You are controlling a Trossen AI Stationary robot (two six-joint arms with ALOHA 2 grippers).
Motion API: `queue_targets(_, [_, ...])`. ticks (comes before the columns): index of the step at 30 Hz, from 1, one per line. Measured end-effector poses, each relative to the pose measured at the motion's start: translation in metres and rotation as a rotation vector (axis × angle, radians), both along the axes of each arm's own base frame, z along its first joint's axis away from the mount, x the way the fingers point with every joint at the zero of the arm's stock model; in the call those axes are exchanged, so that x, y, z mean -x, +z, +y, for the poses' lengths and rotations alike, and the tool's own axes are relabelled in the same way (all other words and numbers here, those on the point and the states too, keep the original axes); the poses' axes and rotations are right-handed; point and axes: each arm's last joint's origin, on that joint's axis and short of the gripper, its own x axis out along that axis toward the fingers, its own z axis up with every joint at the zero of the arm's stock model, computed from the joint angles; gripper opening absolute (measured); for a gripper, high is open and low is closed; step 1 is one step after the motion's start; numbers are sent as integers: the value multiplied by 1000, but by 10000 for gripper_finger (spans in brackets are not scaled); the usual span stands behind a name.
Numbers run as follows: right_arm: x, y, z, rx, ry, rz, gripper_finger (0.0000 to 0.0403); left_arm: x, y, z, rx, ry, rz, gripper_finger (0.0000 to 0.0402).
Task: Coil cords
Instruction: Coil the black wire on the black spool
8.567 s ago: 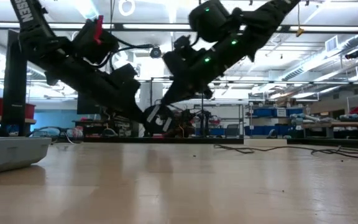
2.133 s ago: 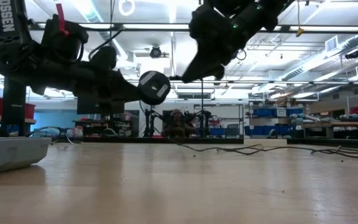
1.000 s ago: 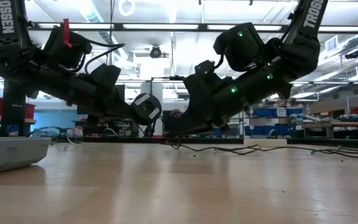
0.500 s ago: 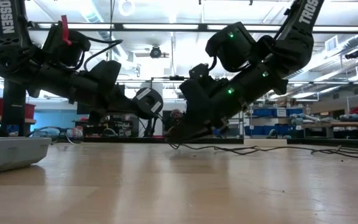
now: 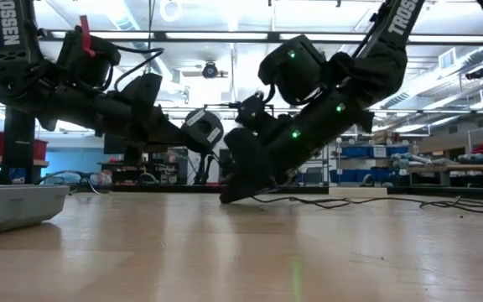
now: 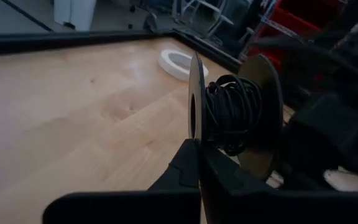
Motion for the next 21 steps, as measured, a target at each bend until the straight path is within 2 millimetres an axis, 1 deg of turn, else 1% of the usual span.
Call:
queue_targets(2, [4,12,-1,3,3,18,5,0,-1,0,-1,-6,7,0])
queue_targets(5, [10,42,-7,-35,0,3,3,0,0,-1,-19,-37,7,0])
queue_targets(9, [27,66,-22,-63,-72,61,2,-1,1,-3,-41,-122,6,0])
queue_targets(13, [41,101,-37,-53,-148,13,1,-1,1,-4,-41,-141,-1,0])
queue_targets(18, [50,129,-49,-20,-163,-75,1,-2,1,-4,-56,-161,6,0])
queue_targets(21, [49,137,-51,5,-151,-126,1,-2,0,-4,-52,-159,21,0])
